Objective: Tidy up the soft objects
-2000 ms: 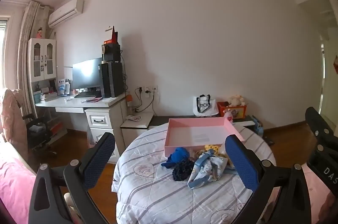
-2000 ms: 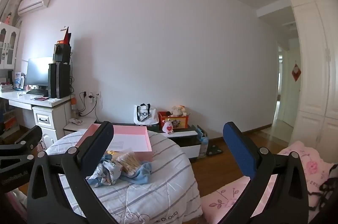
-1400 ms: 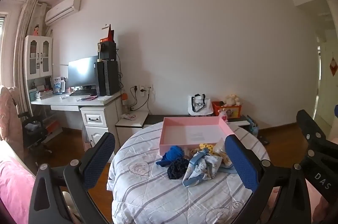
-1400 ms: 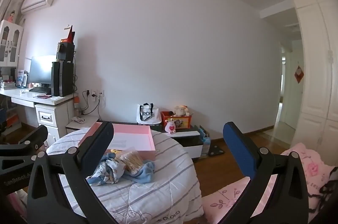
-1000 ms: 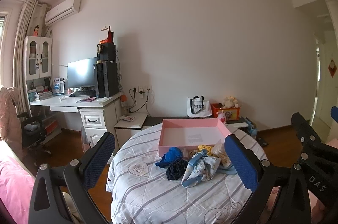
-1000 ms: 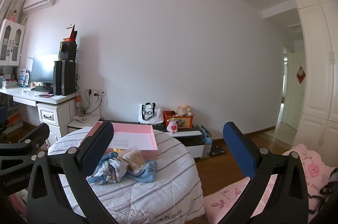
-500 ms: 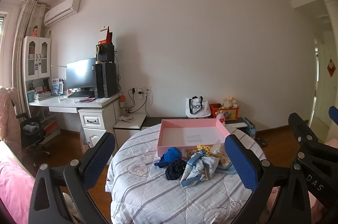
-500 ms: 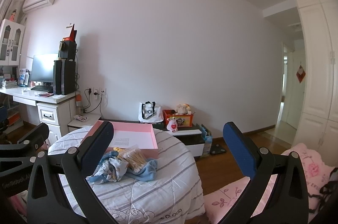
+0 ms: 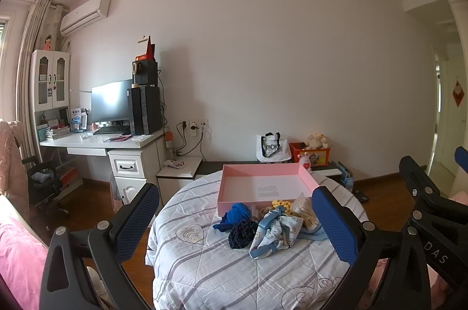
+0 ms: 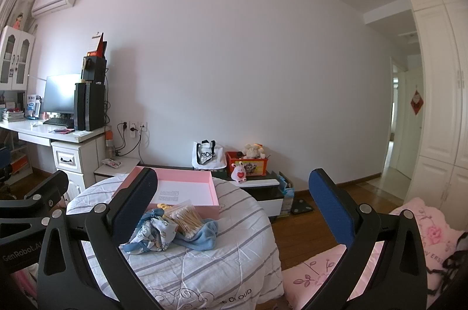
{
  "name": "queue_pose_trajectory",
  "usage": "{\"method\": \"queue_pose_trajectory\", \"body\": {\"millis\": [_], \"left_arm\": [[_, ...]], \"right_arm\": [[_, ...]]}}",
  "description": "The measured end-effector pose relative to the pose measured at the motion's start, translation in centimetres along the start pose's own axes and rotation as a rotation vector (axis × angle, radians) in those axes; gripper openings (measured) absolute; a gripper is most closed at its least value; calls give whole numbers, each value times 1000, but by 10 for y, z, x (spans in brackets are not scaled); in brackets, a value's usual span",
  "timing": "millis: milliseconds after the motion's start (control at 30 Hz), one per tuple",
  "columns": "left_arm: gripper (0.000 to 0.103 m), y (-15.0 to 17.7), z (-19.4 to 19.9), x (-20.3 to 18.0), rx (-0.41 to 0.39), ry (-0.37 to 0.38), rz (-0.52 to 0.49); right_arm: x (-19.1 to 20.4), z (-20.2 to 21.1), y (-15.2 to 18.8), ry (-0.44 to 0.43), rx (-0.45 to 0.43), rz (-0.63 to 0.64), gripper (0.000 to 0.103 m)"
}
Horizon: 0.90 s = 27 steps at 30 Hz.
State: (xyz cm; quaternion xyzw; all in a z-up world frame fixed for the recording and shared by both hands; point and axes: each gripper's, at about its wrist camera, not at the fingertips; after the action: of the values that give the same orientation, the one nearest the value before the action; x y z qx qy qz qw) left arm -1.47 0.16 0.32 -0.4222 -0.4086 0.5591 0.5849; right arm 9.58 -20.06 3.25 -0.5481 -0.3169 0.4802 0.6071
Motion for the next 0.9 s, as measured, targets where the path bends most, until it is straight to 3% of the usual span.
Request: {"method": "queue_pose_trajectory", "body": {"millis": [900], "left_arm": [[103, 2, -2, 3, 8, 4, -1]], "right_arm": [[1, -2, 4, -1, 11, 2, 103]]}}
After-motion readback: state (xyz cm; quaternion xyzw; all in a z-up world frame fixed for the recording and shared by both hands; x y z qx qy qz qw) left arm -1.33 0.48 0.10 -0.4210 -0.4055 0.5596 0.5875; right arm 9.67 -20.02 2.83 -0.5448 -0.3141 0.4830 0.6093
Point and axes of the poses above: each gripper's, at about its wrist camera, not at the fingertips, and z roughly against the way its jaws point, x to its left, y to its underside, and after that the axes turned 5 degrees about x, right-handed
